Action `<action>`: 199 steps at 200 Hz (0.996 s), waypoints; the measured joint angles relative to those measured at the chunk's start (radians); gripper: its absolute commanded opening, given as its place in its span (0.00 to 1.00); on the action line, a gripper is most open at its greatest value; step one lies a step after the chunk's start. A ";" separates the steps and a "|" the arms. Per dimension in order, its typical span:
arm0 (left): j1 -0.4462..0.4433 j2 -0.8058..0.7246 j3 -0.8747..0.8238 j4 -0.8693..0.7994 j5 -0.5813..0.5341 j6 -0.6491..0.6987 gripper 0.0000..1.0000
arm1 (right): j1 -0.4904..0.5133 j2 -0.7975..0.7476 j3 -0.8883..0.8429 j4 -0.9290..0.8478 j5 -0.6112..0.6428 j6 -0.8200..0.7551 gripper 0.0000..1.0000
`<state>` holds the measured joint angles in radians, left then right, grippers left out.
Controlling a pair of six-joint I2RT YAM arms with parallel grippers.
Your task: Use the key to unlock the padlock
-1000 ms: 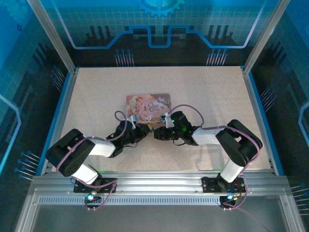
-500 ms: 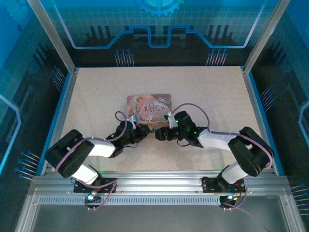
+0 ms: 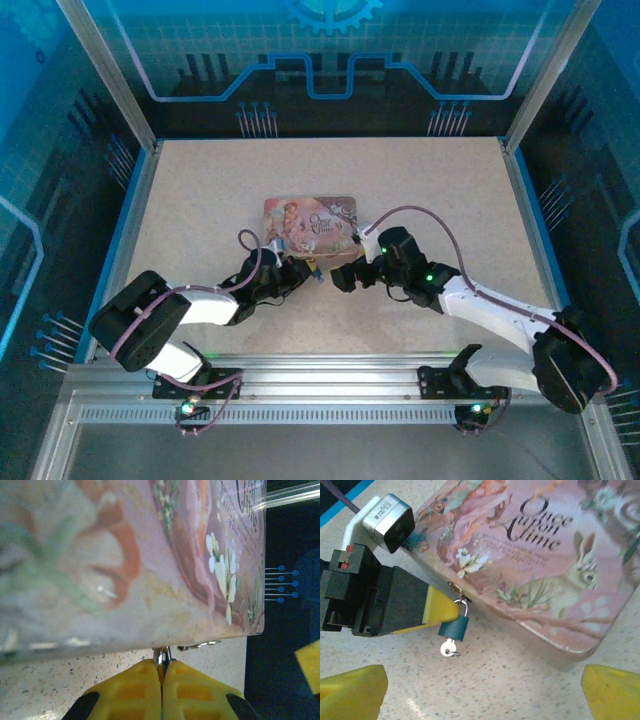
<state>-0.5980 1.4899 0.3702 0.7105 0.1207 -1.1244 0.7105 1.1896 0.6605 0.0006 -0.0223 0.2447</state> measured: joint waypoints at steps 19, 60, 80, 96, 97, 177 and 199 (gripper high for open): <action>0.000 -0.001 0.004 -0.008 0.000 -0.003 0.00 | 0.039 -0.021 0.002 -0.001 0.069 -0.103 1.00; 0.000 -0.001 0.037 -0.064 0.009 -0.021 0.00 | 0.190 -0.049 -0.039 0.078 0.235 -0.391 1.00; 0.000 -0.001 0.048 -0.080 0.010 -0.027 0.00 | 0.248 -0.049 -0.067 0.108 0.302 -0.536 1.00; 0.000 -0.003 0.050 -0.087 0.013 -0.030 0.00 | 0.277 -0.049 -0.089 0.137 0.344 -0.639 1.00; 0.000 -0.003 0.050 -0.087 0.014 -0.030 0.00 | 0.280 -0.049 -0.091 0.141 0.348 -0.648 1.00; 0.003 -0.005 0.061 -0.105 0.024 -0.050 0.00 | 0.390 0.102 -0.175 0.399 0.529 -0.922 1.00; 0.003 -0.005 0.061 -0.105 0.025 -0.052 0.00 | 0.404 0.165 -0.196 0.483 0.558 -0.940 0.95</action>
<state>-0.5945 1.4849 0.4316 0.6060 0.1455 -1.1767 1.1145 1.3548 0.4644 0.4831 0.5354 -0.6956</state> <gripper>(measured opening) 0.057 0.978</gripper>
